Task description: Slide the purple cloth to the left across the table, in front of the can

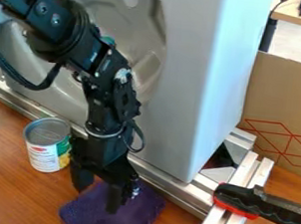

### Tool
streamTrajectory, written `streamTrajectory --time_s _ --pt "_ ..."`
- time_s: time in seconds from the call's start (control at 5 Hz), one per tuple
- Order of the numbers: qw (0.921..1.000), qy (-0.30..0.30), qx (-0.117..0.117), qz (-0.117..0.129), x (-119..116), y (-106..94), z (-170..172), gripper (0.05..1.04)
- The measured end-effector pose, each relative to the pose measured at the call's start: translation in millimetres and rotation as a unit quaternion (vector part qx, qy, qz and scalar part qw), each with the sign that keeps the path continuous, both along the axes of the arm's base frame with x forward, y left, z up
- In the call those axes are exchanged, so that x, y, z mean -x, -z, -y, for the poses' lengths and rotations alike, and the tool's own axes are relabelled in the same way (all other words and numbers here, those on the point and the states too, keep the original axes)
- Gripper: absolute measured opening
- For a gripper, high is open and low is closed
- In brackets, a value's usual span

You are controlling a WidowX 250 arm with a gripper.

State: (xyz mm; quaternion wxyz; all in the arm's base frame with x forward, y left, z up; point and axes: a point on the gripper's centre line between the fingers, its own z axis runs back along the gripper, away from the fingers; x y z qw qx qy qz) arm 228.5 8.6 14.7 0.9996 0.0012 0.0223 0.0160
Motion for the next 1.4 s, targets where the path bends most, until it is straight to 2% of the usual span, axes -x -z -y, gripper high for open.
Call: streamTrajectory --time_s 0.2,0.4,0.8,1.0,1.2,1.4 --pt "0.9999 -0.009 -0.01 -0.005 -6 12.4 -2 1.001" --pt "0.9997 -0.017 -0.01 -0.012 -10 22.6 -3 1.001" --pt "0.9985 -0.028 -0.01 -0.047 -11 38.0 -13 1.001" --pt "0.9955 -0.068 -0.023 -0.062 4 41.0 -37 1.001" --pt "0.9865 -0.115 -0.045 -0.108 41 38.9 -63 1.001" --pt "0.976 -0.148 -0.063 -0.147 77 27.6 -82 1.001"
